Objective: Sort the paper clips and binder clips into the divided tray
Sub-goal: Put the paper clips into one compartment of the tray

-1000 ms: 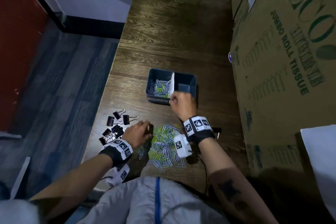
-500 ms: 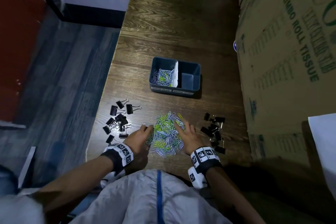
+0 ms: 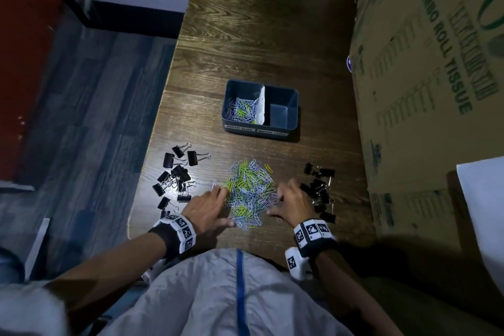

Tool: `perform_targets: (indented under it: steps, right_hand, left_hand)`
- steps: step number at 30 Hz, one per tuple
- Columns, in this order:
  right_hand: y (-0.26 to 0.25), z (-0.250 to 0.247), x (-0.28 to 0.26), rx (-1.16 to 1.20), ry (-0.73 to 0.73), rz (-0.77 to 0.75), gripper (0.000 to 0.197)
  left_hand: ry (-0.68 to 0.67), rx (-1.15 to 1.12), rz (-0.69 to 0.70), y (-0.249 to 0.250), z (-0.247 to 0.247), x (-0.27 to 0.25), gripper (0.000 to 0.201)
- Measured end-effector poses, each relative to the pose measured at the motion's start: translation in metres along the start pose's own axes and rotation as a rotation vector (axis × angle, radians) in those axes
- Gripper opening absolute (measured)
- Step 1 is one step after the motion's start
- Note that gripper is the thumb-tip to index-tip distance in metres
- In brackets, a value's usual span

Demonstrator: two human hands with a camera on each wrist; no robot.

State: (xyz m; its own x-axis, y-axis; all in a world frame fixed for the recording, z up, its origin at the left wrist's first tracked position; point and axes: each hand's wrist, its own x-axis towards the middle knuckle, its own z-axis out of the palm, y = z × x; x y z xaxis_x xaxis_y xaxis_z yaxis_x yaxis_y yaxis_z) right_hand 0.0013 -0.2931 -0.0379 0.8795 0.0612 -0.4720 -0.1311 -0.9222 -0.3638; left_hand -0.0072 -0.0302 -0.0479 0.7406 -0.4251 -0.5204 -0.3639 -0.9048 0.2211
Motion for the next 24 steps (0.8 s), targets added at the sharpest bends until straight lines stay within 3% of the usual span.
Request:
perform_targets:
  steps: [2,4,11,16,18,20,22,24]
  right_hand:
    - [-0.002,-0.002,-0.002,-0.137,-0.242,0.106,0.048]
    - [-0.006,0.004,-0.002,-0.142,-0.332,0.181,0.042]
    - [-0.023,0.028,0.015,0.068,-0.184,0.106,0.035]
    - [-0.028,0.007,0.018,0.171,-0.164,0.08,0.035]
    - [-0.026,-0.003,0.014,0.112,-0.107,0.012,0.052]
    - [-0.026,-0.01,0.009,-0.07,-0.105,-0.046,0.099]
    - [-0.029,-0.007,0.006,-0.25,-0.172,-0.073,0.14]
    - [-0.03,0.009,0.008,-0.369,-0.231,-0.098,0.156]
  left_hand:
    - [-0.093,0.018,0.021,-0.001,0.01,0.001,0.086]
    - [-0.105,-0.025,0.058,0.002,0.016,0.005,0.067]
    - [0.046,-0.145,0.089,0.008,0.008,0.019,0.025]
    - [0.152,-0.271,0.076,-0.004,0.001,0.017,0.041]
    - [0.202,-0.227,0.065,-0.004,-0.003,0.013,0.046]
    - [0.233,-0.133,0.006,-0.004,-0.004,0.012,0.059]
    - [0.184,-0.019,-0.059,-0.002,-0.005,0.014,0.1]
    - [0.101,0.066,-0.079,0.001,-0.003,0.017,0.129]
